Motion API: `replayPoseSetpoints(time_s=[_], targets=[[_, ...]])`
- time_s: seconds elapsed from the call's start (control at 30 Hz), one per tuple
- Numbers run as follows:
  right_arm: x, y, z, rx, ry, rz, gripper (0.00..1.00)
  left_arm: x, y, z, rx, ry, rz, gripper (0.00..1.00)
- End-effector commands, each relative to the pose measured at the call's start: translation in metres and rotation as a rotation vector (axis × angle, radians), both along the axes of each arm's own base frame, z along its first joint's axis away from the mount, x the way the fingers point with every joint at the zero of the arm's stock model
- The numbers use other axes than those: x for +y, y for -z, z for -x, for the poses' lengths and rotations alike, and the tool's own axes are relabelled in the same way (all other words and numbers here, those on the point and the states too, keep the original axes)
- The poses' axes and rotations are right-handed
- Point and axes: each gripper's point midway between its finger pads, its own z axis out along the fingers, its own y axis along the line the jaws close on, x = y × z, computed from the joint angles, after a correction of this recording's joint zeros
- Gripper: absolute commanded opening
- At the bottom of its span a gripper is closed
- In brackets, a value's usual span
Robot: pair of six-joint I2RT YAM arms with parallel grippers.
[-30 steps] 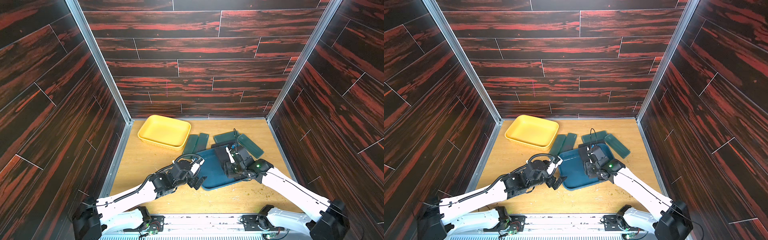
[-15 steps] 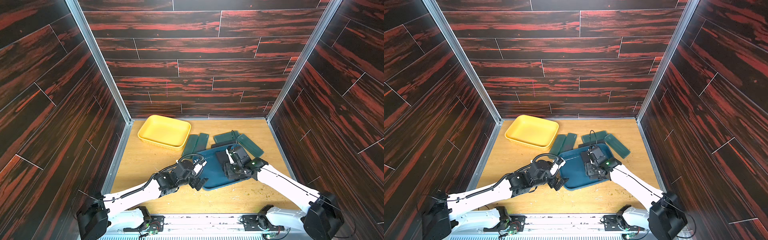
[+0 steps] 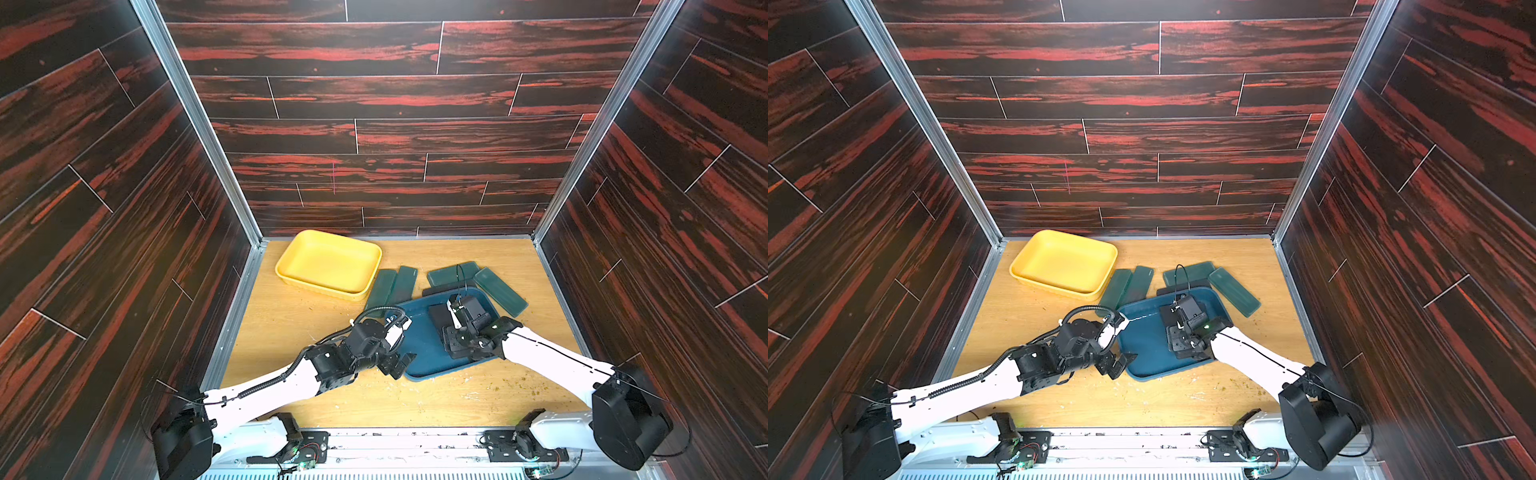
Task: Place the pencil cases by color into the storage box
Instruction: Place the pencil case at the storage box.
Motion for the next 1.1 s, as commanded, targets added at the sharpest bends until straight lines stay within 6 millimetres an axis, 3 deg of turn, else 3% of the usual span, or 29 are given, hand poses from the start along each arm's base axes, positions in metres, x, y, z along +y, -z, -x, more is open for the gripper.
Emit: replayPoseSetpoints(time_s=[0.0, 0.4, 0.73, 0.87, 1.07], targets=[[0.001, 0.005, -0.013, -0.057, 0.038, -0.015, 0.53, 0.005, -0.006, -0.004, 0.000, -0.037, 0.025, 1.00], [-0.002, 0.043, -0.021, -0.096, 0.071, -0.008, 0.55, 0.028, -0.008, -0.023, 0.068, -0.239, 0.123, 1.00], [0.005, 0.058, -0.017, -0.016, 0.044, 0.009, 0.76, 0.056, -0.004, -0.039, 0.122, -0.455, 0.134, 1.00], [0.008, 0.046, -0.018, -0.038, 0.044, -0.022, 0.82, 0.064, 0.007, -0.047, 0.202, -0.576, 0.137, 1.00], [0.012, 0.010, -0.025, -0.112, 0.040, -0.074, 0.90, 0.055, 0.023, -0.052, 0.320, -0.669, 0.182, 1.00]])
